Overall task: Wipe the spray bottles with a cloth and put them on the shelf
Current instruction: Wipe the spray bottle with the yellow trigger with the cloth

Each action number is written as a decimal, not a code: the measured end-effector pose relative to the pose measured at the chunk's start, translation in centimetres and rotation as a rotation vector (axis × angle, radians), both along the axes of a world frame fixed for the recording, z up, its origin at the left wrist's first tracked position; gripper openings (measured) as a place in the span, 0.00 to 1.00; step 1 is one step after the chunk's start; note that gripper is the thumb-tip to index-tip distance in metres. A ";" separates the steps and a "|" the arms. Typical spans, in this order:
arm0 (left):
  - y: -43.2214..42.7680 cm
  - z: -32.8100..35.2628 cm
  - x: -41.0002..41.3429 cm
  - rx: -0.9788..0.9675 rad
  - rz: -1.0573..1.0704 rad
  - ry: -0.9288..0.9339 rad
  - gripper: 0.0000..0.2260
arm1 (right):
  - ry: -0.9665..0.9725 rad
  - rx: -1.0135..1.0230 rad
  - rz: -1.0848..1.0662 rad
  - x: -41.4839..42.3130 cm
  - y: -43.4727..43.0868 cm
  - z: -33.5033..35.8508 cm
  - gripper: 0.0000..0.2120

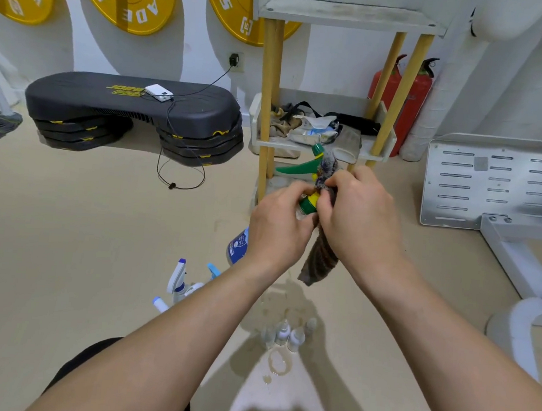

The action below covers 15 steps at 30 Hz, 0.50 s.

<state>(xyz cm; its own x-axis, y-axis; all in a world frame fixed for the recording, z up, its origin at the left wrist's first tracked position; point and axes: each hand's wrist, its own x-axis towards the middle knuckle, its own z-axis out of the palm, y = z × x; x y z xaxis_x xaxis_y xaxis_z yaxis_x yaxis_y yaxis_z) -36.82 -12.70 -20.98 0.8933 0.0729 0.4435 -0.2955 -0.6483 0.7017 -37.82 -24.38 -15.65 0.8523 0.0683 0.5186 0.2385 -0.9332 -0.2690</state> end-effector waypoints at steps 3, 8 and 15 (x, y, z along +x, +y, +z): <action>-0.1 -0.1 0.0 -0.008 0.028 0.012 0.10 | 0.083 0.016 -0.032 0.3 0.2 0.0 0.08; 0.1 -0.4 0.5 0.035 0.013 0.040 0.11 | 0.188 -0.012 0.024 0.7 -0.7 0.2 0.08; -1.2 -0.7 -0.2 -0.061 -0.019 0.103 0.08 | 0.052 -0.148 -0.046 -0.2 -0.6 -1.0 0.03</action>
<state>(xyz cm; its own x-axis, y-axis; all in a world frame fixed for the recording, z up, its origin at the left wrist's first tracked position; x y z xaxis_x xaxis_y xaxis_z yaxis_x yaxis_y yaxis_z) -37.02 -13.87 -21.65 0.9355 0.0799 0.3443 -0.2311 -0.5987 0.7669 -38.03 -25.02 -16.69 0.8816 0.1006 0.4612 0.1837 -0.9731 -0.1389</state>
